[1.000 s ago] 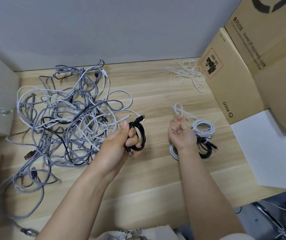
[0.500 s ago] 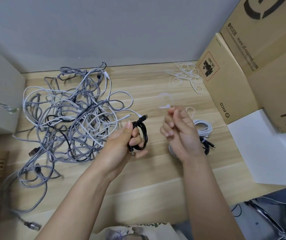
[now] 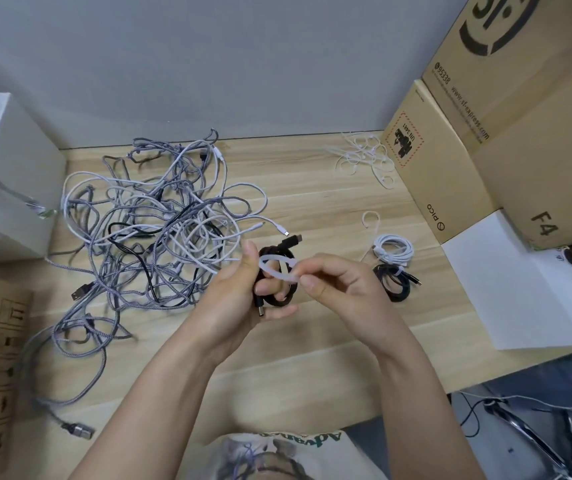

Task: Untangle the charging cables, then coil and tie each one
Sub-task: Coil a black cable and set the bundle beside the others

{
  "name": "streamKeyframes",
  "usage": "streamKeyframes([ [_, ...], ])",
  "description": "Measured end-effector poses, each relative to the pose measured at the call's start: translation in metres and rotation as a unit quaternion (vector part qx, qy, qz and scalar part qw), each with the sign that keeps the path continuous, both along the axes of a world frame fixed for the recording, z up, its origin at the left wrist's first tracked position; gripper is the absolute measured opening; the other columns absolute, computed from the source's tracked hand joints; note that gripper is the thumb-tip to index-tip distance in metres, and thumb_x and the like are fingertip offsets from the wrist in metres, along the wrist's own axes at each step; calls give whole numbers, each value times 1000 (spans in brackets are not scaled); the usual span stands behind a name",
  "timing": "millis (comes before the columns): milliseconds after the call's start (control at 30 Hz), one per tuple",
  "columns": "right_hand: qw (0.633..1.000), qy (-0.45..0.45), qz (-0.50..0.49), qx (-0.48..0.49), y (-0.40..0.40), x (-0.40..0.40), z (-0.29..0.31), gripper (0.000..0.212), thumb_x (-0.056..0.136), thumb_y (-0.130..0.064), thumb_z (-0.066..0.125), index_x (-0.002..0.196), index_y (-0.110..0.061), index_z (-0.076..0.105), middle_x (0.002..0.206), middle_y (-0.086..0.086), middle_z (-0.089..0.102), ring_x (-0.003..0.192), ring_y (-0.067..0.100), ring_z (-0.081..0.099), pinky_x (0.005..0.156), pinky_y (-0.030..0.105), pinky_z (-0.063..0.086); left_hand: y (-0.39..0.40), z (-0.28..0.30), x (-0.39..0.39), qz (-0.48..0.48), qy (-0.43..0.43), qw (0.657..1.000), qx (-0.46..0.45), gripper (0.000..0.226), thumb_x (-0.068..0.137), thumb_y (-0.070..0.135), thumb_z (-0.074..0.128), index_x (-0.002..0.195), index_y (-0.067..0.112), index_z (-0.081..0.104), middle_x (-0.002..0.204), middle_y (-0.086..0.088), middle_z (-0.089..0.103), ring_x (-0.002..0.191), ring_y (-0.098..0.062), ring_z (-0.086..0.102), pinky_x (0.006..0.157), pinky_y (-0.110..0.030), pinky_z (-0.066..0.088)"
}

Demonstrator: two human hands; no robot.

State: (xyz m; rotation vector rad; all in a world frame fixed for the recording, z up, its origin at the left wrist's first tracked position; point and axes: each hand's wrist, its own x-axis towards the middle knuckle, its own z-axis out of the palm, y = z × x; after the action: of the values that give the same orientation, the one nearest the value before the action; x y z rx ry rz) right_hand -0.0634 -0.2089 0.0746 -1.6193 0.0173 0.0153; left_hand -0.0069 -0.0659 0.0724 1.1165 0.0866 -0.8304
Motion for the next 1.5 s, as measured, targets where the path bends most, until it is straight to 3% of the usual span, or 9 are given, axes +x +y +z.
streamKeyframes([
  [300,984,45,22,-174,3,-11,-4,11,82,-21,57,81,-29,65,82,-6,63,76,-2,53,73,12,39,7,7,-3,-39,-177,981,70,35,96,23,44,62,12,41,51,10,43,55,-7,47,65,-21,53],
  [500,988,147,27,-29,16,-10,0,19,91,-23,53,74,-17,60,63,-8,59,63,12,58,67,21,47,7,10,-7,-88,-364,917,140,29,99,19,46,81,-3,51,52,2,55,49,-3,51,54,-11,38],
  [600,981,182,61,44,22,-11,4,29,94,-28,47,69,-21,60,58,-3,57,40,5,37,44,16,29,9,9,-6,-98,-422,880,193,26,97,23,46,74,13,47,48,8,53,46,-3,47,51,-15,35],
  [700,967,207,126,82,28,-11,2,41,90,-34,41,60,-26,67,48,-5,54,35,2,24,42,18,17,12,7,-5,-98,-482,835,246,34,96,29,48,67,19,34,53,15,48,49,-5,37,48,-16,28],
  [867,961,217,-4,171,33,-11,-1,36,80,-30,53,46,-19,57,39,-7,36,35,0,26,40,15,14,15,10,-3,-55,-534,807,244,31,92,36,43,67,22,31,54,11,32,55,-1,36,52,-14,29],
  [1033,950,152,-199,187,37,-10,2,38,72,-22,55,38,-22,37,40,-6,27,37,6,18,41,20,14,18,8,-2,-31,-507,825,247,39,94,40,40,77,6,43,61,8,36,59,-5,34,56,-17,30],
  [1167,929,144,-340,23,35,-9,2,45,77,-7,59,44,-17,30,48,-1,21,45,9,16,44,22,14,19,7,-4,-35,-514,818,255,42,92,48,36,78,9,44,63,8,39,61,-5,37,57,-16,31],
  [1300,918,135,-325,-183,46,-9,3,47,72,-9,60,44,-17,23,50,-7,15,53,11,15,49,28,15,14,8,-9,-48,-535,792,290,35,94,50,33,71,23,32,63,9,36,64,-4,38,56,-21,27],
  [1500,960,54,-242,-132,67,-16,30,33,63,-18,50,44,-12,24,49,-2,17,50,9,18,48,27,18,17,9,0,-12,-537,775,332,30,87,54,25,68,32,19,63,3,36,64,-20,32,57,-33,15],
])
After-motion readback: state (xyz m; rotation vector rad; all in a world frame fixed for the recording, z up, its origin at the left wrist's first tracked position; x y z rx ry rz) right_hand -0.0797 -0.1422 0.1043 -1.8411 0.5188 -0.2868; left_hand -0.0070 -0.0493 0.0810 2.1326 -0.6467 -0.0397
